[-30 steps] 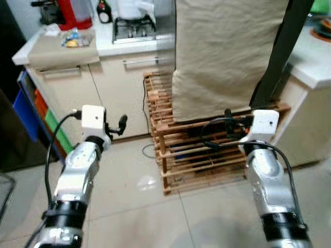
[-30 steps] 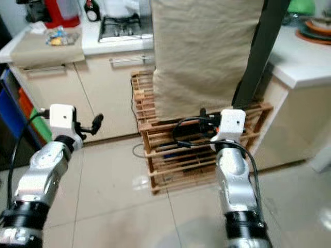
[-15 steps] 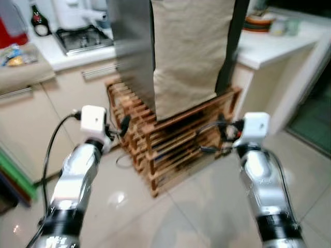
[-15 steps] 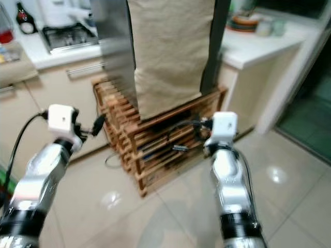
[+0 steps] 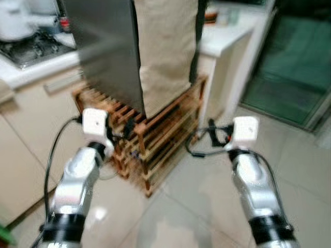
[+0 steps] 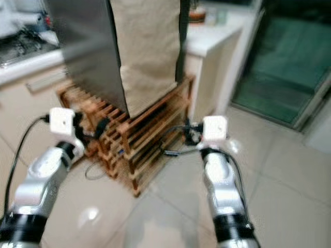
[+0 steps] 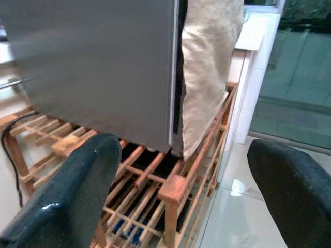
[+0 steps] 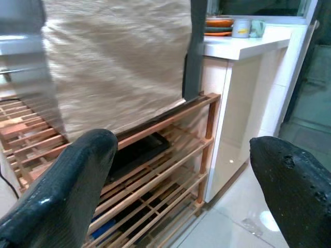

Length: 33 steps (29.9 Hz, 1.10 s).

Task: Restocking fridge

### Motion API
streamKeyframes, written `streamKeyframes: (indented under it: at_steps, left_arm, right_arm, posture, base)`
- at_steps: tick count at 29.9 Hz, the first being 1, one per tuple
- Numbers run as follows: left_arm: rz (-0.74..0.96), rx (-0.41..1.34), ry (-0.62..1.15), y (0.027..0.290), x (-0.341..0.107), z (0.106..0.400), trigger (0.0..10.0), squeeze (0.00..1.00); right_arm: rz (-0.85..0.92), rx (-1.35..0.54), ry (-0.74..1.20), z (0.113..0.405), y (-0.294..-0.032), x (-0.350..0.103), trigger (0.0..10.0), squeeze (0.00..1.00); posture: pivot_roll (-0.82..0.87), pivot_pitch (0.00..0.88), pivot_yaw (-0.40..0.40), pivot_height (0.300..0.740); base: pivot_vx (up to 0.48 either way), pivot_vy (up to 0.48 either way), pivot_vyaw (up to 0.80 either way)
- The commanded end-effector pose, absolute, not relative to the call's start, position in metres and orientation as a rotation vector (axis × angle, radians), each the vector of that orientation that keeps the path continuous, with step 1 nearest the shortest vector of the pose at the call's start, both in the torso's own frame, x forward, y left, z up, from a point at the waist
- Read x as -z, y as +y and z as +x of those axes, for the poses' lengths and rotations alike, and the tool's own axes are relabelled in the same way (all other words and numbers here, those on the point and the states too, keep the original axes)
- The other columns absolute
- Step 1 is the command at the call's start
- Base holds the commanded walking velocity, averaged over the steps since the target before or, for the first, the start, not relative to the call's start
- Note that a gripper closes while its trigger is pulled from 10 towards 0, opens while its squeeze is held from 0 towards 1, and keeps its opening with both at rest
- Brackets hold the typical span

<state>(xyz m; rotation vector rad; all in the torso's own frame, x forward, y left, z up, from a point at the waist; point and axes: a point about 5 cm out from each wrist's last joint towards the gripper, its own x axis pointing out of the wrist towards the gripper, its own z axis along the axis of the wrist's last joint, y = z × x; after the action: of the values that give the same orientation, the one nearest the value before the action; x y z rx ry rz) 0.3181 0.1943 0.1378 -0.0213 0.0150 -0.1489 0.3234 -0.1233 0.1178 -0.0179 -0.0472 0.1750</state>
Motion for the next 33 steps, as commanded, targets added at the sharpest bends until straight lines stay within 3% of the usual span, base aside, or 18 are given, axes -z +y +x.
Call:
streamKeyframes:
  at_steps: [1,6,10,11,12,14,23,33]
  left_arm:
    - [-0.032,0.172,0.005,0.186,-0.142,0.323,10.0,0.00]
    - [0.036,0.176,0.009,0.184,-0.141,0.319,10.0,0.00]
    - [-0.026,0.167,-0.017,0.183,-0.143,0.317,10.0,0.00]
    - [-0.067,0.166,-0.071,0.182,-0.151,0.316,10.0,0.15]
    - [-0.073,0.157,-0.100,0.182,-0.157,0.317,10.0,0.21]
    - [-0.069,0.144,-0.130,0.182,-0.165,0.317,10.0,0.22]
    - [-0.024,0.163,-0.141,0.184,-0.175,0.318,10.0,0.18]
    - [-0.024,0.239,-0.115,0.167,-0.170,0.314,10.0,0.17]
  right_arm:
    - [-0.028,-0.155,-0.061,0.327,-0.131,-0.122,10.0,0.03]
    - [-0.053,-0.164,-0.076,0.329,-0.127,-0.126,10.0,0.01]
    - [-0.031,-0.129,-0.137,0.330,-0.130,-0.136,10.0,0.01]
    - [-0.020,-0.109,-0.195,0.332,-0.130,-0.149,10.0,0.01]
    - [-0.010,-0.093,-0.221,0.334,-0.131,-0.156,10.0,0.01]
    - [0.001,-0.077,-0.233,0.336,-0.133,-0.161,10.0,0.00]
    - [0.021,-0.059,-0.123,0.332,-0.141,-0.139,10.0,0.00]
    - [-0.003,-0.080,-0.118,0.330,-0.142,-0.139,10.0,0.01]
  posture:
    - [-0.09,0.000,0.051,0.740]
    - [-0.09,0.000,0.049,0.740]
    - [-0.09,0.000,0.048,0.740]
    - [-0.09,0.000,0.048,0.740]
    - [-0.09,0.000,0.049,0.740]
    - [-0.09,0.000,0.049,0.740]
    - [-0.09,0.000,0.047,0.740]
    - [-0.10,0.000,0.054,0.740]
  base:
    - [0.000,0.472,-0.80]
    - [0.000,0.278,-0.34]
    - [0.000,0.000,0.00]
    - [0.458,0.000,0.00]
    - [0.480,0.000,0.00]
    - [0.480,0.000,0.00]
    - [0.480,0.000,0.00]
    - [0.480,0.000,0.00]
